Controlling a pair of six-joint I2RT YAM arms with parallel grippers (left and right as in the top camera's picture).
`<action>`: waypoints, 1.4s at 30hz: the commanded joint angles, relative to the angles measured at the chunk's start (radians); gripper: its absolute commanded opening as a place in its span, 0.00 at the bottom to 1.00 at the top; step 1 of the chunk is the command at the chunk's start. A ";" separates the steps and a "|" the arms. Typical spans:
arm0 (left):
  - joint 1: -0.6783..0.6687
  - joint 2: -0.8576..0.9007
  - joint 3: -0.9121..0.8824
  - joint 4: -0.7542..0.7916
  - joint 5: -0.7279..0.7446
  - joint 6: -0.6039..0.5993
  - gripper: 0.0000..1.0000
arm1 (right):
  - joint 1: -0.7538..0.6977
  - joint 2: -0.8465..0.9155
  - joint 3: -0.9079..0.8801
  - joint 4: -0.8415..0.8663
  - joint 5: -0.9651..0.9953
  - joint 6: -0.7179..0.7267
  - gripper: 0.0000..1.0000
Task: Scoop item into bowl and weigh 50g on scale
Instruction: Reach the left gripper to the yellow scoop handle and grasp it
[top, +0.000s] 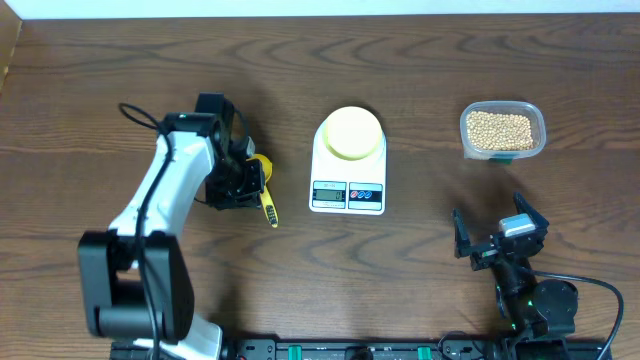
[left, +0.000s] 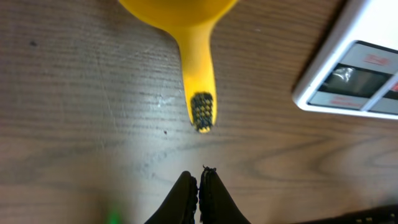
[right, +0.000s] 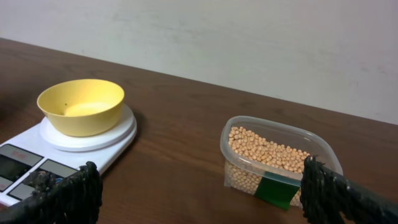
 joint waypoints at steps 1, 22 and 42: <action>-0.008 0.040 -0.002 0.018 0.001 0.002 0.08 | 0.000 -0.005 -0.001 -0.005 -0.003 -0.007 0.99; -0.097 0.061 -0.124 0.319 -0.305 -0.142 0.67 | 0.000 -0.005 -0.001 -0.004 -0.003 -0.007 0.99; -0.147 0.061 -0.182 0.480 -0.306 -0.142 0.52 | 0.000 -0.005 -0.001 -0.004 -0.003 -0.007 0.99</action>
